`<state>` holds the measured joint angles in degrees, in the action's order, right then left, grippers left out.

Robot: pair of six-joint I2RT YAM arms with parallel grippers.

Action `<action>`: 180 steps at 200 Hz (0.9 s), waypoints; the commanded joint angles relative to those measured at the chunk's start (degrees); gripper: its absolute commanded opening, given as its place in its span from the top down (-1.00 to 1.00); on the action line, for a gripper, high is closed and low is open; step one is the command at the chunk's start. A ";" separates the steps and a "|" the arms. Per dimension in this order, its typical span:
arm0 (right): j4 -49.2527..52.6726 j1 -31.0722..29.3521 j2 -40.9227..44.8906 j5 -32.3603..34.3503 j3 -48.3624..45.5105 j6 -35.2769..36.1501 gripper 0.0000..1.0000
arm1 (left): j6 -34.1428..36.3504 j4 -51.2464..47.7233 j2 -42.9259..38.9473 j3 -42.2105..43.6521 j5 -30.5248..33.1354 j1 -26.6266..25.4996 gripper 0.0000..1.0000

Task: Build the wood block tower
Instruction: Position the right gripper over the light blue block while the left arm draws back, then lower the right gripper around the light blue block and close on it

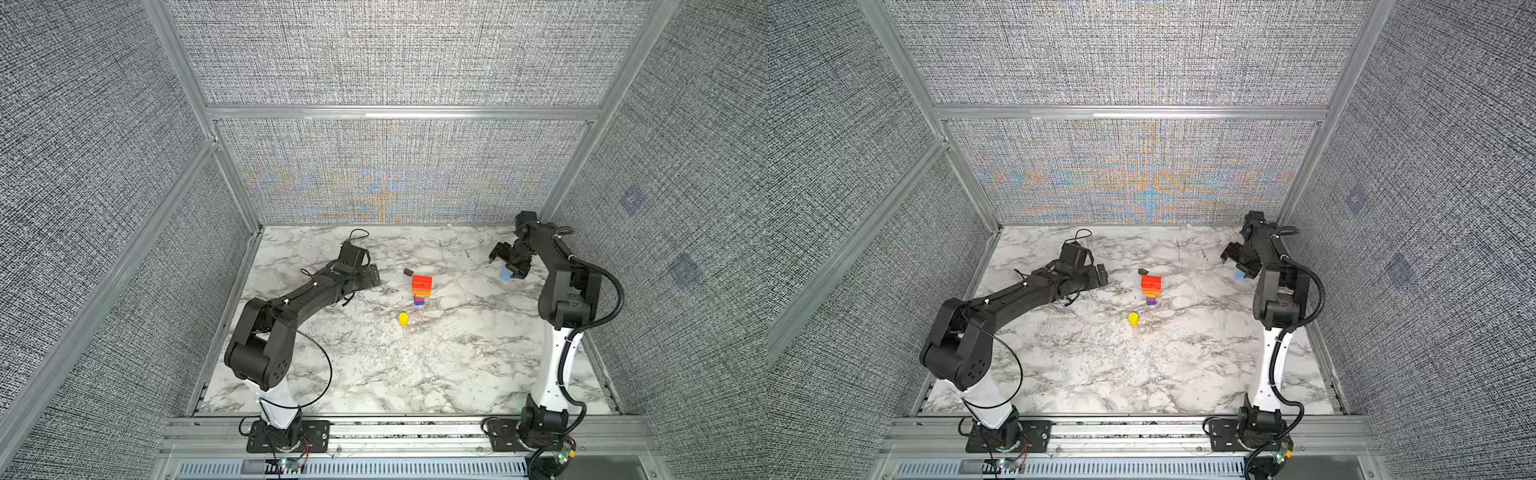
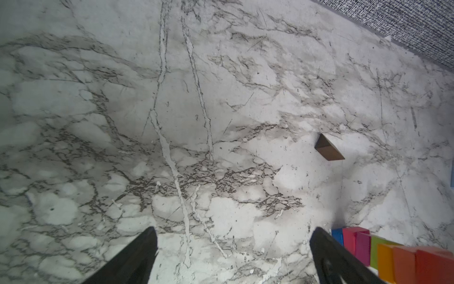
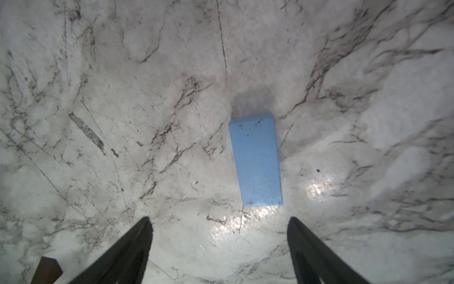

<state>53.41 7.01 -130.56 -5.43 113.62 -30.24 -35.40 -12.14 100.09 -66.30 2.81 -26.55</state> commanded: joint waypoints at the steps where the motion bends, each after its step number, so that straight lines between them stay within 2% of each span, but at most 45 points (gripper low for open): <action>1: 0.44 -0.06 -0.24 1.01 0.66 -4.16 -0.80 | -0.20 0.80 0.36 -0.23 -1.04 0.00 -0.98; 32: 1.28 -0.07 -0.47 1.35 0.67 -4.38 -0.80 | -0.46 0.56 0.47 -0.40 -1.73 0.11 -0.98; 63: 8.53 -0.01 -2.60 7.19 6.53 2.04 -0.42 | -0.62 0.70 0.37 -0.10 -1.81 0.35 -0.98; 92: 17.02 0.14 -7.88 10.14 14.50 6.99 -0.38 | -0.81 0.98 0.44 -0.05 -2.53 0.37 -0.98; 141: 23.21 1.44 -12.47 5.65 22.27 11.26 -0.33 | -1.42 1.00 0.79 -0.21 -3.24 0.48 -0.98; 180: 32.81 1.69 -20.30 0.17 32.34 14.79 -0.33 | -1.87 -0.92 3.79 -3.03 -6.52 0.57 -0.97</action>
<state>77.56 8.75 -147.72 -0.64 142.65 -18.81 -36.86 -12.16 102.52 -67.57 -1.04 -26.09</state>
